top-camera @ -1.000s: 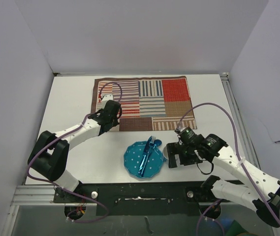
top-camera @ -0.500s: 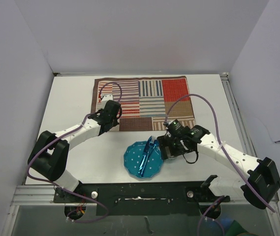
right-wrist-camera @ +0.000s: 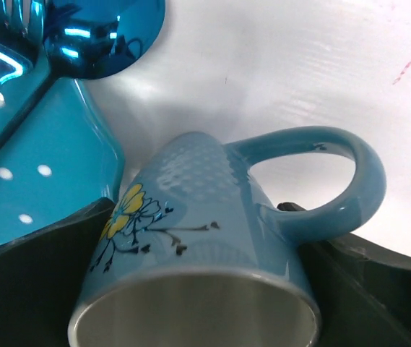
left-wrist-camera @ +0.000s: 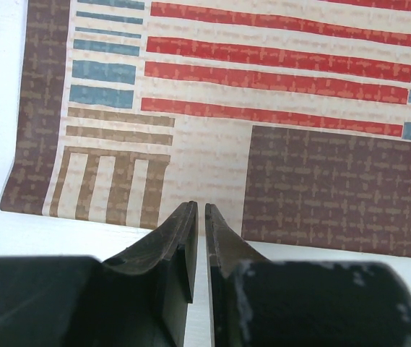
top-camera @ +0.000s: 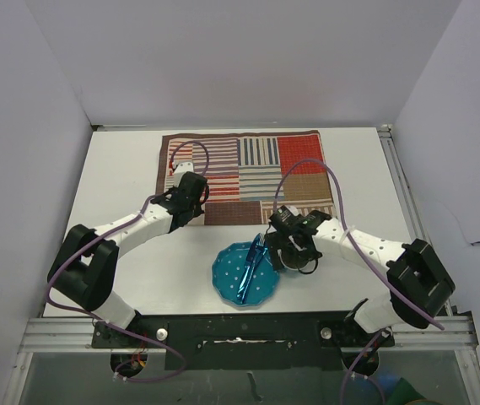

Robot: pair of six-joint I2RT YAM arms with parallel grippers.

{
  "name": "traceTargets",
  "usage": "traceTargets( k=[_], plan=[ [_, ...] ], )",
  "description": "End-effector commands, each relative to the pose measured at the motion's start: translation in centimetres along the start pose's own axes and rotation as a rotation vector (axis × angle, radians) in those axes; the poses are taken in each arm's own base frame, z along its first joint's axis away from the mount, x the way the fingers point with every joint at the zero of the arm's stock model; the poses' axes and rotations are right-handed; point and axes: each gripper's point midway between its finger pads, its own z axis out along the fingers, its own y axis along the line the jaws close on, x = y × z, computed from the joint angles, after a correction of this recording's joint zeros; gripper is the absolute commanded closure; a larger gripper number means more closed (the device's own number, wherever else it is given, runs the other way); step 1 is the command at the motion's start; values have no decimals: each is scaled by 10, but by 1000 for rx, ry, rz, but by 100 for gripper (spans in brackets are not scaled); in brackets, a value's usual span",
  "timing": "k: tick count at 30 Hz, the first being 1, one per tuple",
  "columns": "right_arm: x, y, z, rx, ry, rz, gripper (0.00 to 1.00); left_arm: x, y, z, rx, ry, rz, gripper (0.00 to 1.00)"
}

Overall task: Set the dinner table for one person
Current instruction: Pick up the cup at the center of the board.

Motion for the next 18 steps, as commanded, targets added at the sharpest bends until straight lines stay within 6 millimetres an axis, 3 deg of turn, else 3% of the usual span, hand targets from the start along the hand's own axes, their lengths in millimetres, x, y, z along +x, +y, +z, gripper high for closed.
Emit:
traceTargets(
  k=[1,6,12,18],
  plan=[
    [-30,-8,-3,83,-100,37,33,-21,-6,-7,21,-62,-26,89],
    [-32,-9,-3,89,-105,40,97,-21,-5,-7,17,-67,-28,89],
    [-30,-12,-2,107,-95,31,100,-21,-6,-7,19,-66,-28,89],
    [-53,-12,-16,101,-149,29,100,-18,-5,-5,17,-57,-24,89]
  ],
)
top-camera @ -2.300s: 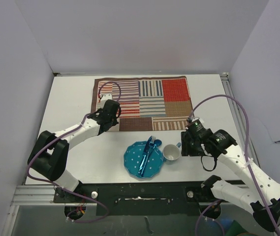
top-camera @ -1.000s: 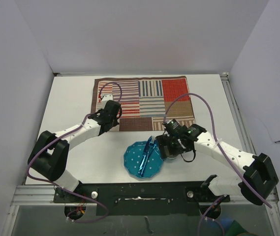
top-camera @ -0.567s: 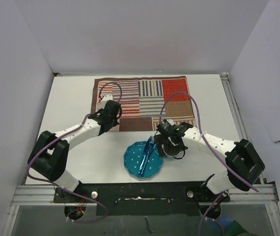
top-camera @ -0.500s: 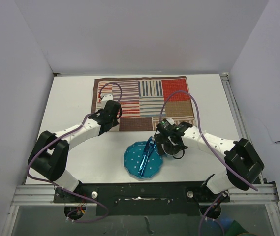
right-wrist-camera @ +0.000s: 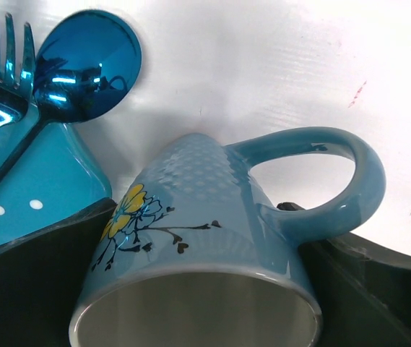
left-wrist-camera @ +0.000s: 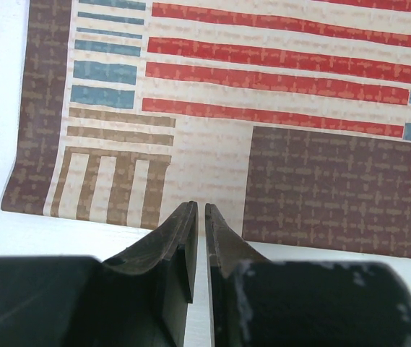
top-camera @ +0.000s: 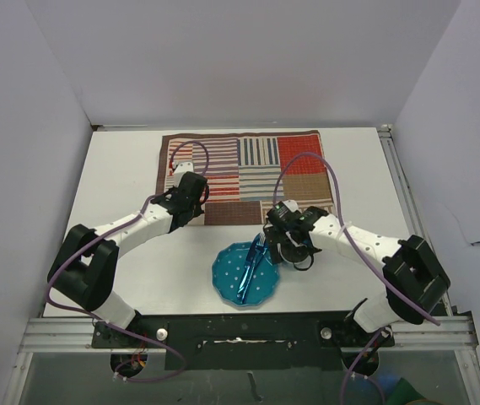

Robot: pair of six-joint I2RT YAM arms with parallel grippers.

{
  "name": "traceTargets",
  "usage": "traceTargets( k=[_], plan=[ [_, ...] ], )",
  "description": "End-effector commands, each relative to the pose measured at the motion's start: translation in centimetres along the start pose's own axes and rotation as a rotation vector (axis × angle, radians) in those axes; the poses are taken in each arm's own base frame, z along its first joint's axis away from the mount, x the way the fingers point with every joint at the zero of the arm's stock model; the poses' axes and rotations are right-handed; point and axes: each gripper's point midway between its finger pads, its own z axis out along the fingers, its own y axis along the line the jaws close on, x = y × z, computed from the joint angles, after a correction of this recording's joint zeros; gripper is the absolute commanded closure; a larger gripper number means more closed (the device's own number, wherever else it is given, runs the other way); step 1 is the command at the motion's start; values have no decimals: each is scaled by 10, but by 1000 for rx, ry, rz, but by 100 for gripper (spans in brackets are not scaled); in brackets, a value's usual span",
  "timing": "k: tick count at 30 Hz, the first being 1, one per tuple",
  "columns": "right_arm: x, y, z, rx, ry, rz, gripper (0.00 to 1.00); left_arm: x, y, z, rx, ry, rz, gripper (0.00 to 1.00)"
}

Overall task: Set the dinner table for one person
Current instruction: Pick up the cup at the center of the board.

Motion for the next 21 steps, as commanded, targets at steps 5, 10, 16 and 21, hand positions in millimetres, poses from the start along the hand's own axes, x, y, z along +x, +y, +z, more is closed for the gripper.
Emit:
traceTargets(
  k=[5,10,16,21],
  plan=[
    [-62,-12,-21,4,-134,51,100,-13,-5,-3,19,-46,-23,89],
    [-84,-26,-19,10,-158,67,100,-11,-4,-2,11,-44,-19,89],
    [-126,-43,-20,-4,-194,84,100,-7,-4,1,12,-37,-17,89],
    [-166,-44,-24,-14,-224,64,100,-4,-4,4,6,-28,-12,89]
  ],
)
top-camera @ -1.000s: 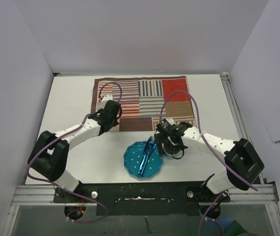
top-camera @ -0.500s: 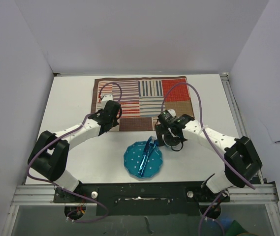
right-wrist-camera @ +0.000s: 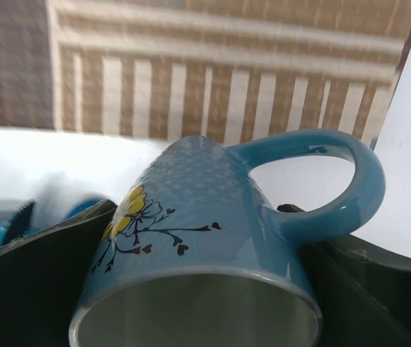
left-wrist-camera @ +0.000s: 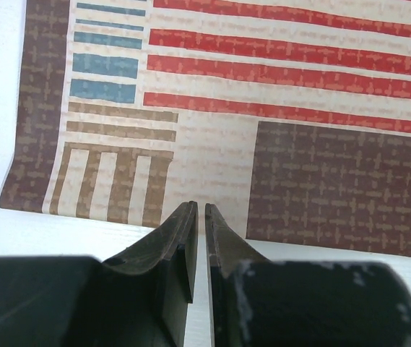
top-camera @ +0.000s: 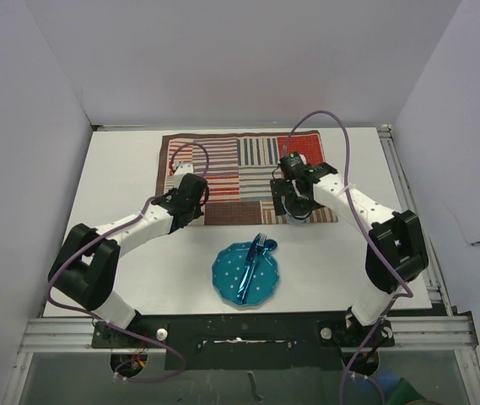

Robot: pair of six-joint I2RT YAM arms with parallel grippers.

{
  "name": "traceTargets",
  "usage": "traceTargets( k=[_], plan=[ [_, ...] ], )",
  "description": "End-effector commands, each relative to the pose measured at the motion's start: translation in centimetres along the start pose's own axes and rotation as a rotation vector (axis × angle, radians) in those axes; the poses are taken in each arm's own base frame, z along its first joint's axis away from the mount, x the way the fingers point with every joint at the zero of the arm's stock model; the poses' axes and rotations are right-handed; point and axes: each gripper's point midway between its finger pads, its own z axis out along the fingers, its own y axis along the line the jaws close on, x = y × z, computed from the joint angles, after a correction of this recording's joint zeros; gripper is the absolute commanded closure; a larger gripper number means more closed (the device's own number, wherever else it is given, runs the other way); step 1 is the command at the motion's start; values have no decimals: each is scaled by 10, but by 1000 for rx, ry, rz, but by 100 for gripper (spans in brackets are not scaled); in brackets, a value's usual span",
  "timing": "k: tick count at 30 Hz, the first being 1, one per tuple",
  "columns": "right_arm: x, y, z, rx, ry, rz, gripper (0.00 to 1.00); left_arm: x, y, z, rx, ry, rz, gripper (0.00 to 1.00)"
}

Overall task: Set the dinner table for one person
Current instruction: Pick up the cup at the center of the board, then place the cup on the napkin.

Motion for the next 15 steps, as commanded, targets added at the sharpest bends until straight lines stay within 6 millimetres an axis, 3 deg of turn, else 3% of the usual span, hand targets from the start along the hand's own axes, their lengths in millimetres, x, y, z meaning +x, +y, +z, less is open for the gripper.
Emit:
traceTargets(
  k=[1,7,15],
  plan=[
    [-67,7,-17,-46,-146,-23,100,-7,-6,3,11,-30,-16,89],
    [-109,1,11,-51,-155,-17,100,3,-4,7,9,-12,-18,89],
    [-177,-31,47,-62,-199,46,100,2,-4,6,9,-18,-13,89]
  ],
)
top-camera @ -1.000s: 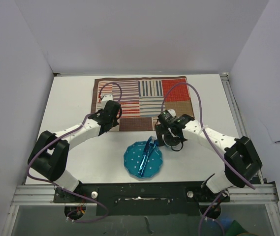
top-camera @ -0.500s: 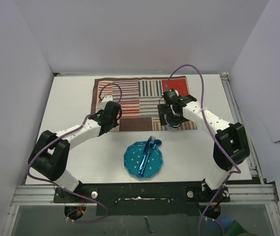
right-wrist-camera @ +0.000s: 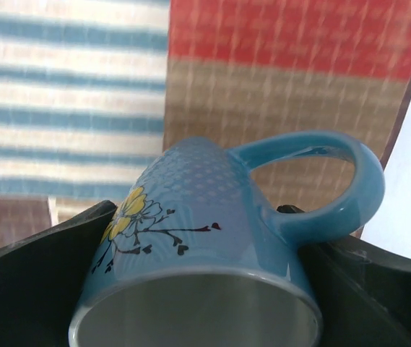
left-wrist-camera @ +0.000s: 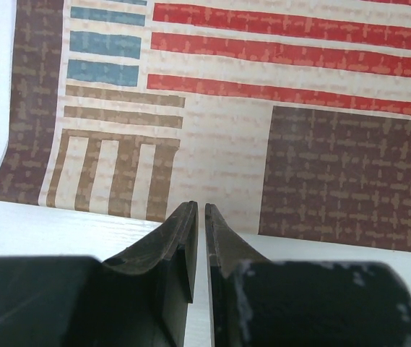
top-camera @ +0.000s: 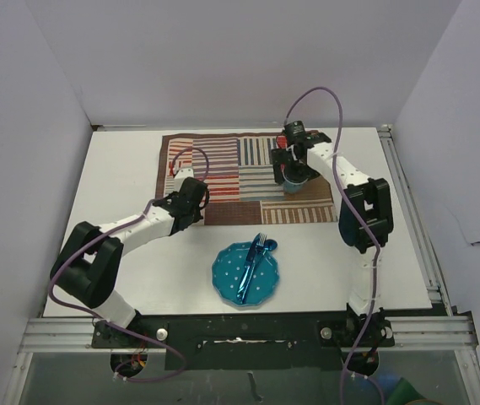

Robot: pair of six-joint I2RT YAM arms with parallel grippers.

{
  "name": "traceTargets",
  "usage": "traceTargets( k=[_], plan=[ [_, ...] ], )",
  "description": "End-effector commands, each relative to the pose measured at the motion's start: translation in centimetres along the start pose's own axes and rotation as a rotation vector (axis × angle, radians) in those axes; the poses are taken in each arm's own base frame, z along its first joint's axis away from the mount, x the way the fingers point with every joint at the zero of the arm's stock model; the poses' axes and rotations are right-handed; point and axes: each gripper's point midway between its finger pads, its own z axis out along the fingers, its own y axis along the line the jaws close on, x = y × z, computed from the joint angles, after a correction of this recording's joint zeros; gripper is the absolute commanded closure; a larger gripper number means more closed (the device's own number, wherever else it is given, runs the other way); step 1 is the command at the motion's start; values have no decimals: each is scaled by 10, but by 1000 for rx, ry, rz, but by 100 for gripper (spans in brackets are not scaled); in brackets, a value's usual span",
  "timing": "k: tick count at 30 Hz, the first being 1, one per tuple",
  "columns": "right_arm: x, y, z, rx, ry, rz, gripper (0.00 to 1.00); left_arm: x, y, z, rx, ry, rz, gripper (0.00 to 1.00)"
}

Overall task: Set the dinner table for one person
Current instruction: Place the cup on the napkin.

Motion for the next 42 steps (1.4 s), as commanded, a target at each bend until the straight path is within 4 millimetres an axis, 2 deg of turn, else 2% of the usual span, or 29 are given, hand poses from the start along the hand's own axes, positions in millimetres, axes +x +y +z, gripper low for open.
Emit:
traceTargets(
  k=[1,7,12,18,22,38,40,42],
  plan=[
    [-70,-17,-7,-42,-149,27,100,-16,-10,-1,26,-53,-26,89],
    [-114,-31,6,-46,-204,26,100,-17,-12,4,19,-50,-13,89],
    [-132,-52,23,-43,-246,52,100,-10,-16,16,15,-31,-1,89],
    [-126,-62,48,-56,-217,70,100,5,-22,35,6,16,25,90],
    [-122,-69,57,-42,-208,73,100,6,-25,40,7,26,29,90],
    [-115,-71,74,-58,-185,94,100,4,-28,42,15,20,30,90],
    [-115,-70,75,-61,-183,91,100,4,-32,40,31,23,22,90],
    [-115,-71,76,-61,-185,85,100,1,-43,36,83,19,14,90]
  ],
)
